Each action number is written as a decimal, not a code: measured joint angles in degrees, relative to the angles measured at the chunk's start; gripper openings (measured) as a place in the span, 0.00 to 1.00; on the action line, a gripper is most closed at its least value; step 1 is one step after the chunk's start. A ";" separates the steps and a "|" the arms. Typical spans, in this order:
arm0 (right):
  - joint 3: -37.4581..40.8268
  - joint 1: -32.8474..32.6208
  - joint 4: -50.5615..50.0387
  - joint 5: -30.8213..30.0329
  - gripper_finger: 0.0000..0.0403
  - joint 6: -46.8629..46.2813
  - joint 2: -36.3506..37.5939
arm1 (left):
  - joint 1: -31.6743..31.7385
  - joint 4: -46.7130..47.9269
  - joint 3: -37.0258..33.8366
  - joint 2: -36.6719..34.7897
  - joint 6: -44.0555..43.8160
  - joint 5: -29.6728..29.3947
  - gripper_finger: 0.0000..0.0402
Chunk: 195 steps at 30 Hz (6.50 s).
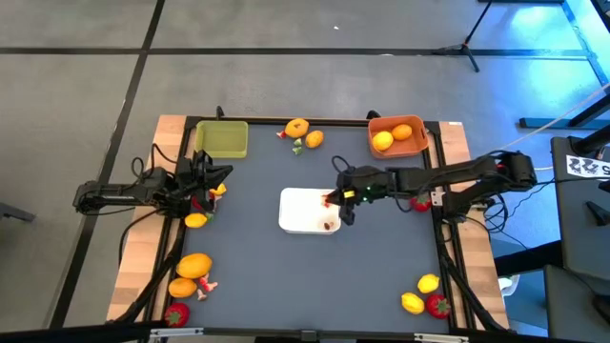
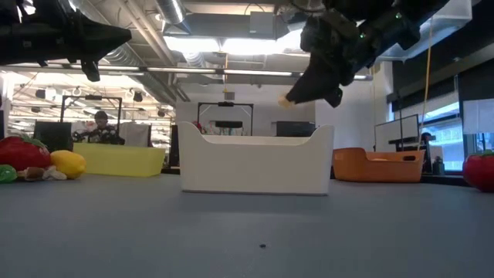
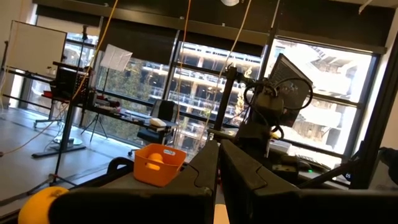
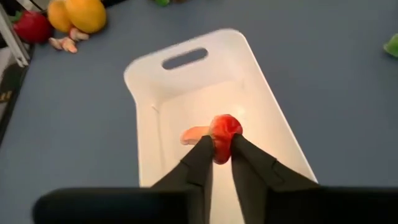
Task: Sort produce into baskets
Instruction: Put the red mushroom into the white bin
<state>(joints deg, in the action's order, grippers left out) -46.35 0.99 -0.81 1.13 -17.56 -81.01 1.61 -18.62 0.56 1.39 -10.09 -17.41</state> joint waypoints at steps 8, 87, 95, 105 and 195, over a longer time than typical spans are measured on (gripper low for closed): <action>0.00 0.04 -0.53 0.00 0.43 -0.04 -0.53 | -0.02 0.01 0.00 0.00 0.24 0.02 0.03; 0.00 4.07 -8.31 -14.63 0.55 24.38 5.96 | 30.91 18.70 47.05 82.26 1.62 14.11 0.49; 0.00 12.79 -9.78 -12.02 0.55 25.33 5.96 | 36.10 21.63 51.20 90.10 4.37 14.45 0.49; 0.00 19.10 -9.77 -10.18 0.55 25.35 5.96 | 39.75 21.16 53.75 97.99 9.31 17.57 0.49; 0.04 18.91 -12.66 -8.56 0.55 22.46 5.92 | 41.57 14.59 53.75 102.14 17.51 18.01 0.50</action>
<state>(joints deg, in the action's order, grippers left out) -46.30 19.90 -13.48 -7.44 4.90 -75.09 43.18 -4.03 54.30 103.53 7.42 0.60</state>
